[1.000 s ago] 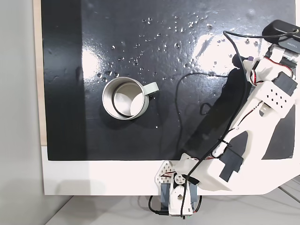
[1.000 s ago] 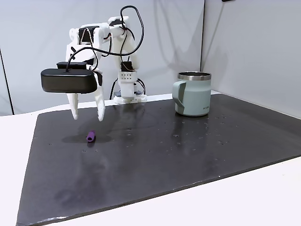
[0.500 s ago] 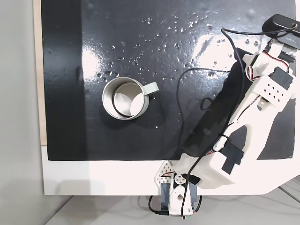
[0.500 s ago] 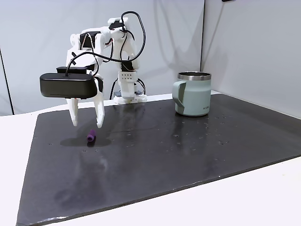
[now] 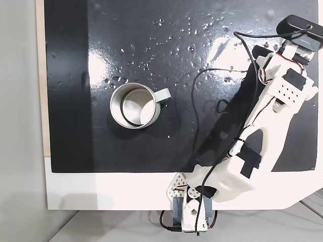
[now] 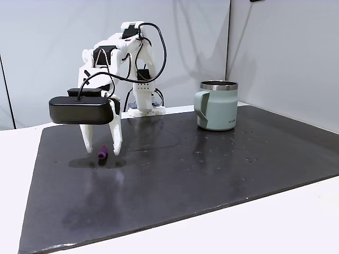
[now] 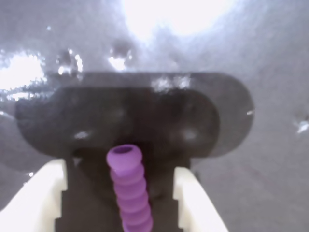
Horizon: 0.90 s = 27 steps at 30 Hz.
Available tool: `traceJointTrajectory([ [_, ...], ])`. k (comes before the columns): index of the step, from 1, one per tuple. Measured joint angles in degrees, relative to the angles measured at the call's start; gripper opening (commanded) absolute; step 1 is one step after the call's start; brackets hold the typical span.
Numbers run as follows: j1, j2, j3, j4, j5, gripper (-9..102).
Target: Grasp a pengrip and put it in the cup.
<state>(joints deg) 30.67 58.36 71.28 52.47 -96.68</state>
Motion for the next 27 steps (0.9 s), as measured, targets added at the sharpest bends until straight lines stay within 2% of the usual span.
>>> traceJointTrajectory([
  [4,-1.1,0.0,0.5,-0.7,0.9,27],
  [13,-1.4,4.2,12.2,-9.8,-0.7,24],
  [27,-1.8,4.8,13.6,-11.4,-0.2,8],
])
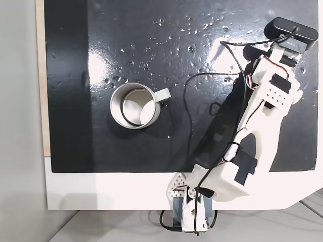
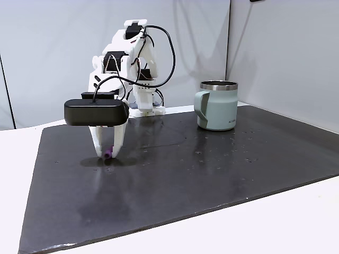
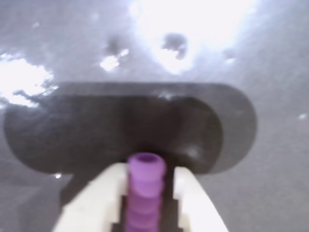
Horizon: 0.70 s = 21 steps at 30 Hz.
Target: Grasp a pengrip and put it in the cup.
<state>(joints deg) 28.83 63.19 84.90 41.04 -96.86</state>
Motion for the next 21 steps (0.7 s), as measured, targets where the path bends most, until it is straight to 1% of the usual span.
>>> traceJointTrajectory([
  [6,-0.1,-0.1,0.0,-0.2,1.2,2],
  [12,-0.2,0.3,0.0,-0.2,3.6,1],
  [17,-1.3,3.9,0.2,0.0,10.3,0],
  [21,-3.5,10.9,1.1,4.0,17.1,0],
])
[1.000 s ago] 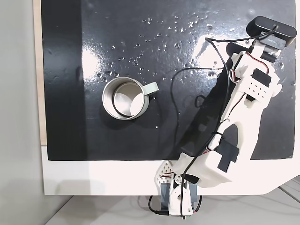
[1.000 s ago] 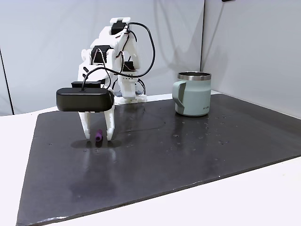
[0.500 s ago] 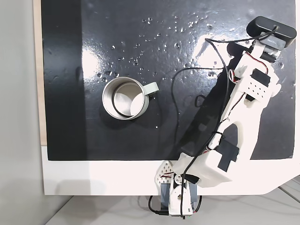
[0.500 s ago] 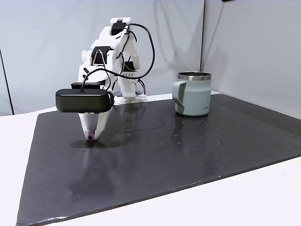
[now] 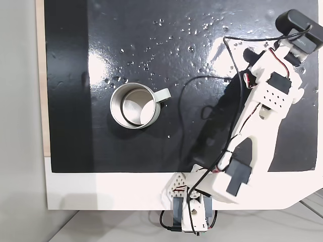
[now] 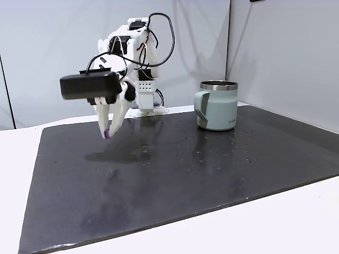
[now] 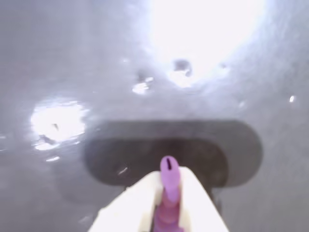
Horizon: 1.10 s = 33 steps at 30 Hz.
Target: Grasp a pengrip and put it in the cup.
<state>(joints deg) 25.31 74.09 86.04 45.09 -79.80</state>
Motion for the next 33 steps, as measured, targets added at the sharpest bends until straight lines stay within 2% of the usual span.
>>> traceJointTrajectory([
  [9,-0.1,17.1,10.5,1.8,9.9,0],
  [13,-1.8,24.7,10.8,2.4,18.9,0],
  [17,-5.3,32.3,10.8,7.0,28.8,0],
  [21,-10.9,38.2,11.0,12.4,37.5,0],
  [26,-20.3,43.7,11.3,15.0,48.1,0],
  [33,-35.9,49.6,11.3,19.3,57.5,0],
])
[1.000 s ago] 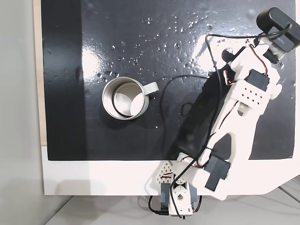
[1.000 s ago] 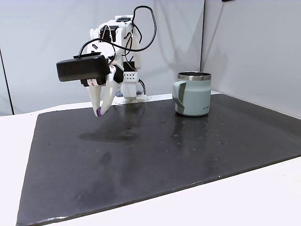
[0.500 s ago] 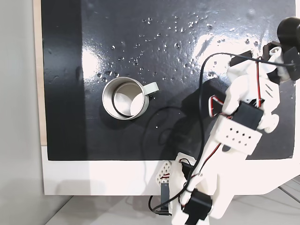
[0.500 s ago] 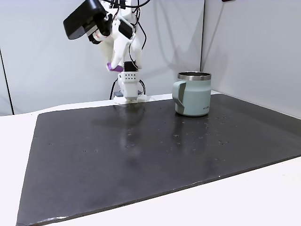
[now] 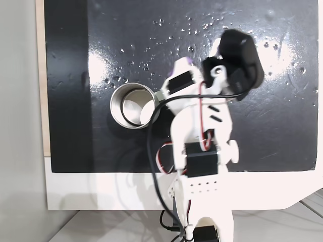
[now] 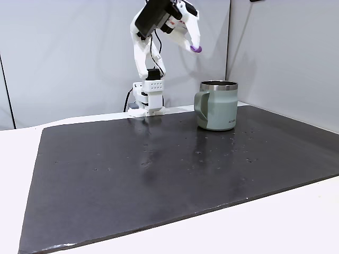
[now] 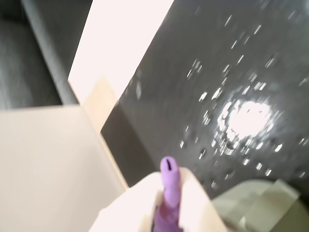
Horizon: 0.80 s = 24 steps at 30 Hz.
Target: Grasp a pengrip and put it in the cup.
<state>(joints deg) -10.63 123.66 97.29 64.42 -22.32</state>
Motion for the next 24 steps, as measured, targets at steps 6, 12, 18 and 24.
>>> traceJointTrajectory([
  [6,-8.8,2.4,2.2,5.0,5.0,0],
  [12,-14.8,5.2,6.8,5.9,7.2,0],
  [18,-19.9,5.1,7.0,5.9,9.9,0],
  [24,-21.4,4.9,7.4,5.9,10.5,15],
])
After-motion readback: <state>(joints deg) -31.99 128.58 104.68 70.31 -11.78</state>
